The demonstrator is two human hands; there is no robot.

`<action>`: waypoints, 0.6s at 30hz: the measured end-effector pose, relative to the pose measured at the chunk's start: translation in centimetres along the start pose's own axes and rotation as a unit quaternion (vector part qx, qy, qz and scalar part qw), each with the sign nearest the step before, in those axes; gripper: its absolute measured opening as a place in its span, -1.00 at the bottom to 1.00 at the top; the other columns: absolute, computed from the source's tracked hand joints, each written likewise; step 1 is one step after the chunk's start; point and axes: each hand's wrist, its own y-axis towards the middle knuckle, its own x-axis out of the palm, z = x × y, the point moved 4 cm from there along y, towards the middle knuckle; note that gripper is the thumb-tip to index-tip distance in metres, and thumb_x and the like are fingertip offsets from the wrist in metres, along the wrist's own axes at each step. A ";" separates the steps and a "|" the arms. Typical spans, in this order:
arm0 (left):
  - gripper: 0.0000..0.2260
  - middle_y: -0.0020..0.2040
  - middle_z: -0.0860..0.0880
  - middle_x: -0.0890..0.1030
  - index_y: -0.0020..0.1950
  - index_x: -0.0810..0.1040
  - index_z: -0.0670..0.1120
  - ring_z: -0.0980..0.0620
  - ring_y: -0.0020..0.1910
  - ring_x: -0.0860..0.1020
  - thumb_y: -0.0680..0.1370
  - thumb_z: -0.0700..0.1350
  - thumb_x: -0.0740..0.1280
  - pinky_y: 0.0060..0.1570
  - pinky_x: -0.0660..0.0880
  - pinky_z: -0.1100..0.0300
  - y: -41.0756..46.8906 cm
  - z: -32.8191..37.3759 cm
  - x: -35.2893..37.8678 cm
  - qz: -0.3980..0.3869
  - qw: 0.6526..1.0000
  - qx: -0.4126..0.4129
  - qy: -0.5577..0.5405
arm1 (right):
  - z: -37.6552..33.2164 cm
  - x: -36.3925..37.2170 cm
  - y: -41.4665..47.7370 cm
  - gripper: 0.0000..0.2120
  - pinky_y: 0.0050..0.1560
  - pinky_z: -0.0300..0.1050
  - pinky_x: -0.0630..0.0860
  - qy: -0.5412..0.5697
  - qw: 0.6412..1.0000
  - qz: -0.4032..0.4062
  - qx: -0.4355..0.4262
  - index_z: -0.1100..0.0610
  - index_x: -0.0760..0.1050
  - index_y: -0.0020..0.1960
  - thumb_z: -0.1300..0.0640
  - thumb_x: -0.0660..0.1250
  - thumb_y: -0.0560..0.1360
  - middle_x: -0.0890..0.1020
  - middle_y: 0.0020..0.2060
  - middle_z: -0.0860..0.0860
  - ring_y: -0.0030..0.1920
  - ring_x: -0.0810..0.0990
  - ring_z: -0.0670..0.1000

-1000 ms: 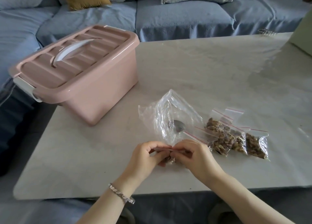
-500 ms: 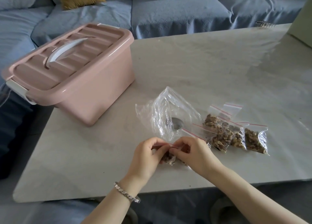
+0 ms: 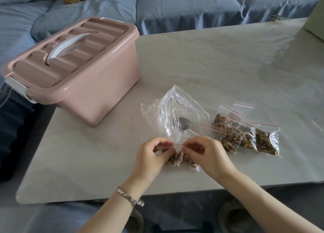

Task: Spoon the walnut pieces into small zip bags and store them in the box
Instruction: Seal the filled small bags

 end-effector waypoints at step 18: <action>-0.85 -0.28 0.09 0.58 -0.23 0.66 0.00 0.16 -0.22 0.54 0.34 0.05 0.40 -0.17 0.51 0.16 0.7 2.7 0.2 -0.108 0.967 0.143 0.182 | -0.4 -0.3 -0.1 -0.93 -0.30 -0.35 0.44 -0.077 0.985 0.029 -0.154 0.11 0.61 -0.29 0.24 0.45 0.32 0.54 -0.38 -0.16 -0.33 0.50 -0.18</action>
